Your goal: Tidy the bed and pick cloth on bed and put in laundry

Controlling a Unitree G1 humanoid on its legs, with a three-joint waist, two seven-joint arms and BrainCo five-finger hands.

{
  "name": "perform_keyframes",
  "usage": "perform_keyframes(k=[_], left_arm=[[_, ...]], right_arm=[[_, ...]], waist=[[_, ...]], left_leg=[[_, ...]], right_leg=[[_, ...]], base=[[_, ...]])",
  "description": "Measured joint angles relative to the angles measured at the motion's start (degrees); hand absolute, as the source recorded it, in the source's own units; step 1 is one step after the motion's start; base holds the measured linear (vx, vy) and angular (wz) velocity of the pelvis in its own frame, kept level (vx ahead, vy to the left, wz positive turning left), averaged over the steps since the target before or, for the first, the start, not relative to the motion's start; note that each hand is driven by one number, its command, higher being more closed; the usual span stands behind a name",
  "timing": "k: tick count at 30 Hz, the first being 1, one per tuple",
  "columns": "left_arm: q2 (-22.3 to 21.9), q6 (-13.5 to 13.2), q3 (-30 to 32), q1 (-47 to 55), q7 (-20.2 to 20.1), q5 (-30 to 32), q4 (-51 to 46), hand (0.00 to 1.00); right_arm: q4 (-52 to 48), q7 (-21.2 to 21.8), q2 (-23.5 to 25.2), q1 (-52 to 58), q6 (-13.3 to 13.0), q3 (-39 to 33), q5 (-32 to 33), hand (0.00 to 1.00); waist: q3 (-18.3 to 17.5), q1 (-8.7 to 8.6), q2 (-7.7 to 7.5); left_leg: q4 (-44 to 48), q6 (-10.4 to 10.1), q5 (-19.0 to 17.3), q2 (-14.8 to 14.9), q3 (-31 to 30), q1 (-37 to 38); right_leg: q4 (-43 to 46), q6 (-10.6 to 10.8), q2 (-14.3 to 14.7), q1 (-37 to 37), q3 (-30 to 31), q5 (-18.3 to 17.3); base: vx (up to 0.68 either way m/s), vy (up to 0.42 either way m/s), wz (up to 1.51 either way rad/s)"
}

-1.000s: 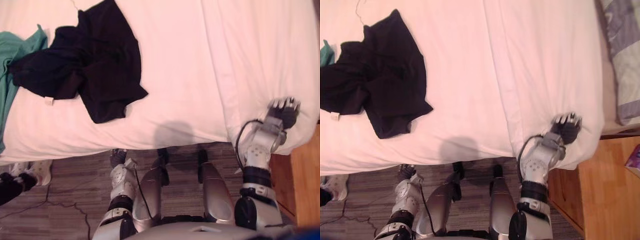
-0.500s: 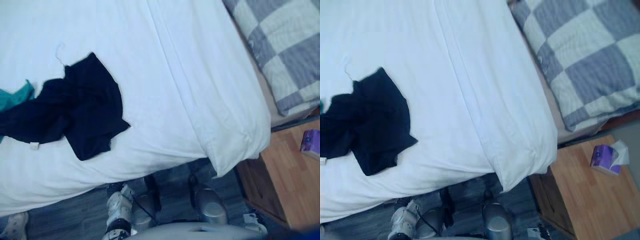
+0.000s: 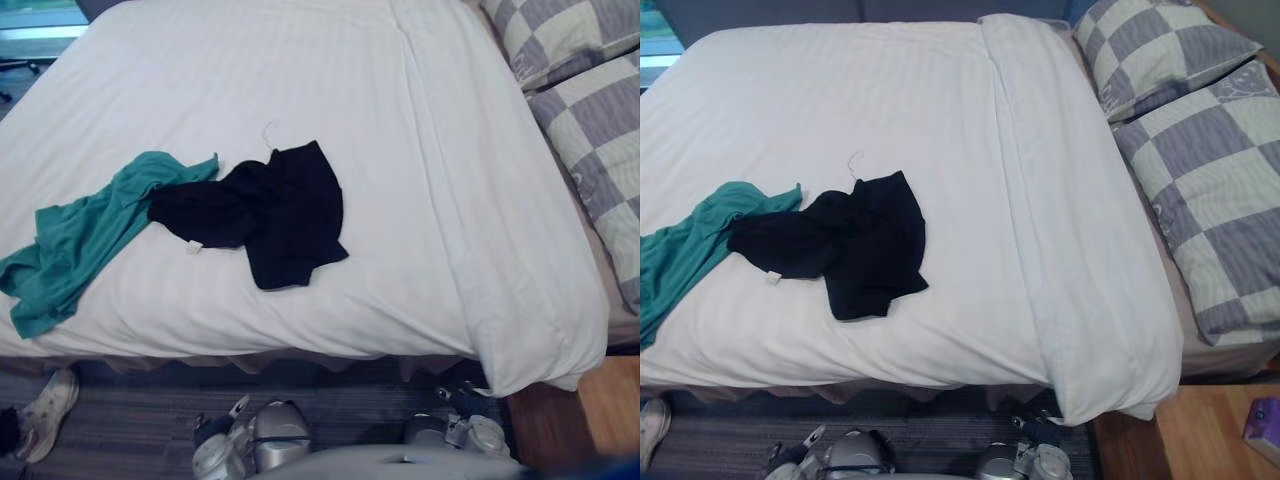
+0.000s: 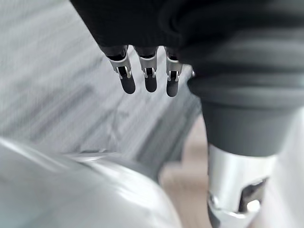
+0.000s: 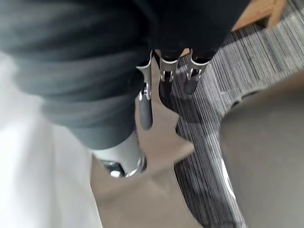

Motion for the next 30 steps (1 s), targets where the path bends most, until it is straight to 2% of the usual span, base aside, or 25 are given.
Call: perform_keyframes(k=[1, 2, 3, 4, 5, 6, 7, 8, 9, 10, 11, 12, 13, 14, 15, 16, 17, 18, 19, 21, 22, 23, 24, 26, 30], left_arm=[[0.8, -0.1, -0.7, 0.1, 0.5, 0.0, 0.0, 0.00], [1.9, 0.1, -2.0, 0.1, 1.6, 0.0, 0.0, 0.00], [2.3, 0.1, -2.7, 0.2, 2.5, 0.1, -0.3, 0.00], [2.4, 0.4, -4.4, 0.5, 4.2, 0.3, -1.4, 0.00], [2.8, 0.4, -5.0, 0.5, 5.1, 0.6, -2.0, 0.00], [7.3, 0.4, -5.8, -0.6, 6.4, 1.5, -3.1, 0.00], [11.6, 0.4, -7.4, -2.3, 7.8, 1.8, -3.4, 0.00], [13.2, 0.3, -8.4, -3.1, 8.2, 1.9, -3.5, 0.00], [13.6, 0.2, -9.0, -4.5, 8.7, 2.3, -3.5, 0.00], [13.0, -0.4, -8.8, -5.6, 9.5, 2.3, -3.6, 0.00], [11.8, -0.8, -8.6, -5.7, 10.1, 2.3, -3.9, 0.00], [11.3, -2.0, -8.0, -5.6, 11.0, 1.7, -4.1, 0.00], [10.8, -3.0, -8.4, -5.0, 11.2, 1.1, -4.1, 0.00], [10.4, -3.2, -8.8, -4.3, 11.1, 0.9, -3.9, 0.00], [8.8, -3.5, -8.8, -2.9, 10.4, -0.3, -3.7, 0.00], [6.7, -3.4, -9.1, -1.5, 9.1, -1.0, -3.4, 0.00], [5.7, -3.2, -10.1, -1.1, 8.1, -1.0, -2.9, 0.00], [3.9, -2.7, -12.0, -1.0, 6.2, -0.4, -1.0, 0.00], [3.6, -2.2, -14.1, -0.9, 3.5, 2.2, 0.5, 0.00], [4.0, -1.1, -18.2, -1.1, 1.7, 4.7, 1.4, 0.00], [4.0, -1.0, -20.2, -1.0, 0.9, 6.1, 1.5, 0.00], [4.1, -0.5, -22.2, -1.1, -0.5, 8.1, 1.8, 0.00], [4.3, -0.3, -23.1, -1.2, -1.2, 9.1, 1.9, 0.00], [5.3, -0.1, -24.4, -1.2, -2.9, 11.3, 2.1, 0.00], [7.0, -0.3, -24.5, -2.4, -4.8, 11.2, 2.8, 0.00]], right_arm=[[0.0, 0.0, 0.0, 0.0, 0.0, 0.1, -0.4, 0.00], [-0.1, 0.0, 0.0, 0.0, -0.1, 0.1, -1.0, 0.00], [-0.1, -0.1, -0.1, 0.0, -0.1, 0.1, -1.3, 0.00], [0.0, -0.2, -0.6, 0.0, -0.3, 0.0, -1.3, 0.00], [1.2, -0.3, -0.7, -0.8, -0.5, -0.3, -1.3, 0.00], [5.1, -1.2, 2.4, -3.3, -0.9, -0.2, -2.0, 0.00], [6.9, -0.4, 3.1, -3.7, -0.7, 2.8, -1.8, 0.00], [6.7, -0.7, 3.3, -3.5, -0.8, 1.8, -1.7, 0.00], [6.8, -1.3, 3.3, -3.4, -0.8, -0.3, -1.3, 0.00], [7.6, -1.6, 3.3, -3.8, -0.1, -0.1, -1.2, 0.00], [7.8, -2.5, 2.6, -4.6, -0.3, 0.9, -1.3, 0.00], [7.2, -2.8, 2.6, -5.2, -0.6, 3.0, -1.2, 0.00], [7.3, -2.4, 2.7, -5.6, -0.1, 4.4, -1.3, 0.00], [7.2, -2.3, 2.4, -5.7, 0.0, 5.0, -1.3, 0.00], [6.4, -2.2, 2.3, -5.7, -0.1, 5.5, -1.9, 0.00], [5.1, -2.0, 2.2, -5.6, -0.2, 6.6, -2.0, 0.00], [4.5, -1.8, 2.0, -5.7, -0.2, 7.4, -2.1, 0.00], [3.8, -1.1, 2.1, -5.9, -0.3, 8.4, -2.8, 0.00], [3.4, 0.0, 2.1, -6.2, -0.3, 10.1, -4.3, 0.00], [3.6, 0.6, 2.3, -7.0, -0.3, 10.7, -5.4, 0.00], [4.2, 1.0, 2.4, -7.4, -0.2, 10.8, -5.9, 0.00], [4.9, 1.5, 2.4, -7.9, -0.1, 11.1, -6.2, 0.00], [5.1, 1.9, 2.4, -8.0, -0.1, 11.3, -6.4, 0.00], [5.0, 2.3, 2.4, -8.0, 0.0, 11.6, -6.5, 0.00], [5.1, 2.6, 2.0, -7.9, 0.5, 11.8, -8.7, 0.00]], waist=[[-0.5, 0.04, -0.49], [-1.0, 0.01, -0.90], [-1.2, 0.05, -0.92], [-2.0, -0.15, 0.46], [-2.0, 0.05, 0.00], [-2.2, 0.47, -4.44], [-3.3, 0.69, -7.25], [-3.5, 0.60, -7.45], [-3.6, 0.03, -7.39], [-3.4, 0.22, -7.53], [-3.4, 0.42, -6.79], [-3.1, -0.59, -6.03], [-2.9, -0.39, -5.14], [-3.0, -0.32, -4.40], [-2.9, -0.40, -2.97], [-2.9, -0.47, -2.20], [-2.7, -0.69, -1.78], [-2.1, -1.04, -0.99], [-1.6, -1.35, -0.52], [-0.8, -1.70, 1.20], [-0.6, -1.80, 1.73], [-0.7, -2.04, 2.92], [-0.8, -2.03, 3.17], [-0.9, -1.98, 3.00], [-0.6, -1.68, 1.61]], left_leg=[[-2.3, -0.5, 1.7, 2.2, -2.7, -0.6], [-8.0, -0.4, 6.5, 5.2, -4.8, -0.6], [-11.2, 0.6, 10.5, 6.6, -5.9, -0.5], [-16.7, 4.1, 22.3, 8.2, -8.0, -0.2], [-16.4, -4.8, 17.6, 7.1, -10.6, -0.5], [-10.4, -11.5, 9.0, 4.3, -13.6, -4.2], [-0.6, -11.5, 6.6, 3.8, -15.6, -10.5], [3.0, -11.3, 4.1, 3.8, -15.4, -12.1], [6.7, -11.5, -1.5, 2.3, -14.0, -12.4], [8.3, -11.0, -4.0, 0.1, -10.5, -11.0], [7.5, -10.7, -4.2, -0.2, -8.1, -9.9], [4.0, -10.0, -3.1, -1.6, -5.1, -7.3], [-0.8, -9.1, -1.4, -3.3, -2.5, -4.2], [-3.0, -8.5, -0.7, -3.8, -1.4, -2.9], [-7.1, -7.3, 0.9, -5.3, 0.3, -0.5], [-11.5, -6.2, 2.8, -7.2, 1.4, 1.2], [-13.4, -5.8, 3.7, -8.4, 1.5, 1.9], [-16.3, -5.1, 5.1, -10.4, 1.5, 3.1], [-21.0, -4.5, 7.6, -14.0, 1.5, 5.4], [-26.3, -4.0, 10.7, -16.5, 1.2, 7.1], [-29.6, -3.9, 12.5, -17.4, 1.4, 7.9], [-33.4, -3.8, 14.7, -17.8, 1.9, 9.0], [-35.5, -3.9, 15.7, -17.8, 2.8, 9.8], [-38.0, -4.0, 16.6, -17.5, 5.5, 11.2], [-37.0, -3.9, 16.3, -18.0, 8.2, 11.9]], right_leg=[[2.3, 1.1, -2.3, -2.1, 1.0, 0.6], [4.9, 2.7, -5.6, -4.1, 2.2, 1.5], [6.0, 4.1, -7.3, -4.7, 3.1, 2.2], [7.5, 5.6, -9.9, -5.3, 4.2, 3.3], [8.1, 5.4, -11.4, -6.3, 5.8, 3.3], [8.4, 6.0, -12.2, -6.9, 9.2, 0.8], [4.9, 2.8, -12.2, -6.1, 9.7, 4.6], [2.5, 3.9, -12.7, -4.8, 9.9, 8.8], [-1.7, 3.4, -14.6, -3.4, 10.7, 17.1], [-7.5, -3.3, -16.5, -4.3, 11.0, 29.8], [-9.1, -6.6, -16.3, -4.7, 11.0, 33.5], [-3.0, -2.7, -12.8, -6.5, 9.5, 28.0], [4.5, -0.4, -8.3, -7.5, 6.5, 18.0], [8.0, 0.0, -6.0, -7.8, 5.2, 13.8], [14.1, 0.6, -1.0, -7.8, 3.0, 6.6], [17.5, 0.3, 3.3, -7.3, 0.4, 0.8], [17.0, -0.5, 5.2, -6.4, -0.9, -1.7], [13.2, -1.8, 8.3, -4.4, -2.7, -4.9], [4.8, -4.5, 9.4, 0.1, -5.1, -5.8], [0.0, -5.9, 9.1, 2.2, -5.2, -4.9], [-2.3, -5.7, 9.3, 2.7, -5.2, -4.0], [-4.9, -5.6, 10.1, 3.2, -5.1, -2.3], [-6.8, -5.3, 10.8, 3.5, -4.5, -1.1], [-11.2, -5.0, 12.4, 3.8, -2.1, 1.8], [-16.3, -4.1, 12.4, 4.7, 1.1, 5.1]], base=[[0.03, -0.210, 0.41], [-0.04, -0.103, 0.47], [-0.09, 0.031, 0.68], [-0.05, 0.188, 0.56], [0.01, 0.293, 0.59], [0.00, 0.368, 0.39], [0.00, 0.381, 0.30], [-0.09, 0.507, 0.09], [-0.12, 0.579, -0.34], [-0.14, 0.594, -0.61], [-0.13, 0.568, -0.77], [-0.06, 0.504, -0.71], [-0.05, 0.453, -0.57], [-0.05, 0.382, -0.47], [-0.05, 0.279, -0.21], [-0.04, 0.230, -0.04], [-0.03, 0.088, 0.21], [-0.01, 0.020, 0.34], [-0.02, 0.005, 0.34], [-0.01, 0.046, 0.31], [-0.02, 0.062, 0.17], [-0.01, 0.057, -0.08], [0.00, 0.061, -0.39], [0.00, 0.064, -0.61], [0.02, 0.069, -0.53]])
